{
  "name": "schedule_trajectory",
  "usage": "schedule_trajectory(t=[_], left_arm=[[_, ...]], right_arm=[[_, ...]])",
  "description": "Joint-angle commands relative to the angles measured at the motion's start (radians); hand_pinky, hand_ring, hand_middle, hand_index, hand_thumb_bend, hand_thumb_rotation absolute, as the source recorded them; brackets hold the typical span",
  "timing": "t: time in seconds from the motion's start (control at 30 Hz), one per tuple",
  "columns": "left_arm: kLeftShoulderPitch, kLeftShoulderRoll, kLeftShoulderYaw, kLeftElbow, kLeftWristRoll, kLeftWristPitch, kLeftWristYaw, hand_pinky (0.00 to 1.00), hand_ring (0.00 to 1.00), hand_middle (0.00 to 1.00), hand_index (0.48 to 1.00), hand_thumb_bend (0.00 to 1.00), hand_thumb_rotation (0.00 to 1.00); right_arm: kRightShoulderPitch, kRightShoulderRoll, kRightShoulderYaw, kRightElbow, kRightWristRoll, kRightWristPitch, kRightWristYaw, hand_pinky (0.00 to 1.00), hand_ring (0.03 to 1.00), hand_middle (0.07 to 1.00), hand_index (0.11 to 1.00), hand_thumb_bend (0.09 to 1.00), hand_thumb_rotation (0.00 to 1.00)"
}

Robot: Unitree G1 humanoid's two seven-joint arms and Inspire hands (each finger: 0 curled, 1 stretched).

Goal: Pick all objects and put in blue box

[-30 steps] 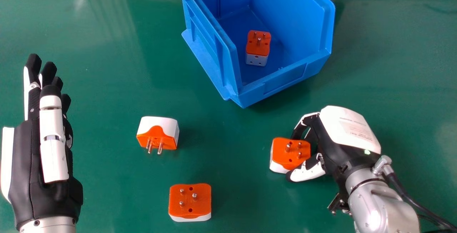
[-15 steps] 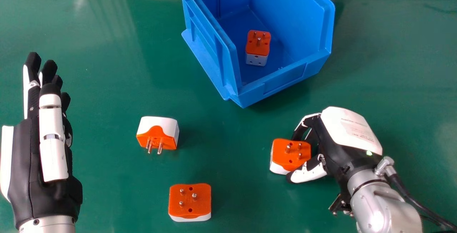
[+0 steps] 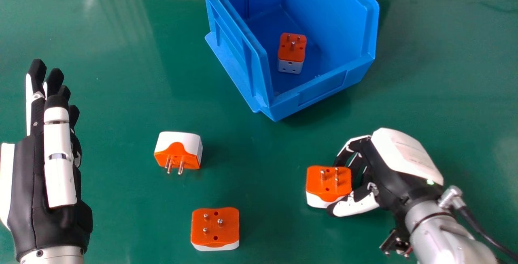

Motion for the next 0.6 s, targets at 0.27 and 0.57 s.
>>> schedule_trajectory(t=[0.27, 0.57], left_arm=[[0.003, 0.008, 0.008, -0.023, -0.006, 0.0, -0.005, 1.0, 1.0, 1.0, 1.0, 0.16, 1.0], [-0.002, 0.007, 0.006, -0.022, -0.007, 0.006, -0.004, 1.0, 1.0, 1.0, 1.0, 0.14, 1.0]], right_arm=[[0.076, -0.019, -0.09, -0.212, 0.048, -0.03, 0.046, 0.29, 0.411, 0.512, 0.535, 0.49, 0.0], [0.077, -0.016, -0.104, -0.22, 0.049, -0.036, 0.043, 0.3, 0.412, 0.515, 0.535, 0.49, 0.0]])
